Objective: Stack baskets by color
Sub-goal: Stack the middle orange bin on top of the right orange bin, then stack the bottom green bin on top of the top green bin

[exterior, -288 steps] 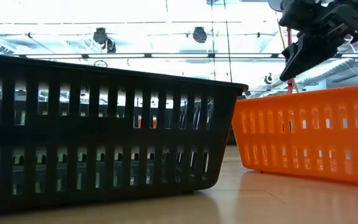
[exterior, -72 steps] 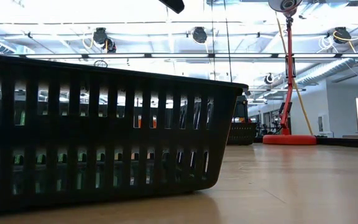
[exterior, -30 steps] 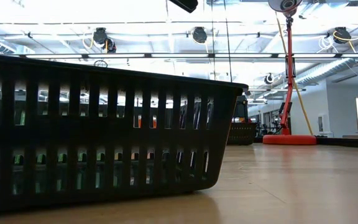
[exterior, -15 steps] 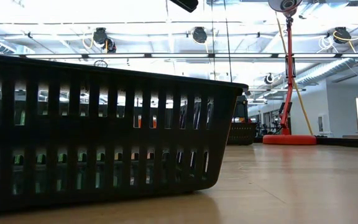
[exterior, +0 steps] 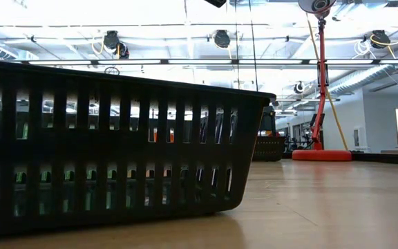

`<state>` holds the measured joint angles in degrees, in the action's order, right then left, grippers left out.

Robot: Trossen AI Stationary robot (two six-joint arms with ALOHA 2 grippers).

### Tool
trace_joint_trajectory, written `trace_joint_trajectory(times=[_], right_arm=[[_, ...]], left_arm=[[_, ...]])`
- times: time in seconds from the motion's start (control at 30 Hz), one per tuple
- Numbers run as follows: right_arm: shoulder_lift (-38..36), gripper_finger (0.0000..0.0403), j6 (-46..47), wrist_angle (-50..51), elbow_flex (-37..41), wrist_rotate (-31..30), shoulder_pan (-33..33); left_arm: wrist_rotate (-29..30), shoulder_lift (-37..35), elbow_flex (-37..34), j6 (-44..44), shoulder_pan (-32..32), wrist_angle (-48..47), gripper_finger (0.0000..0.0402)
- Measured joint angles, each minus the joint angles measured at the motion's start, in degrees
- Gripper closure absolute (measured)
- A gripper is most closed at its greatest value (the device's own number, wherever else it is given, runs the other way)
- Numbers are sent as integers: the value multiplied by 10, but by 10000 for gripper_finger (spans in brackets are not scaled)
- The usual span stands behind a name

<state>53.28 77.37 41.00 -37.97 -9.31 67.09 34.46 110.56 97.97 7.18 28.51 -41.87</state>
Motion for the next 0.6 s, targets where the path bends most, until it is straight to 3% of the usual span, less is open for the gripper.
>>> trace_joint_trajectory(times=[0.23, 0.4, 0.6], right_arm=[[0, 307, 14, 71, -36, -26, -1], [0, 307, -43, 47, -49, -146, -20], [1, 307, -251, -55, -50, -295, -67]], left_arm=[[0, 0, 0, 0, 0, 0, 270], [-1, 0, 0, 0, 0, 0, 270], [-2, 0, 0, 11, 0, -19, 270]])
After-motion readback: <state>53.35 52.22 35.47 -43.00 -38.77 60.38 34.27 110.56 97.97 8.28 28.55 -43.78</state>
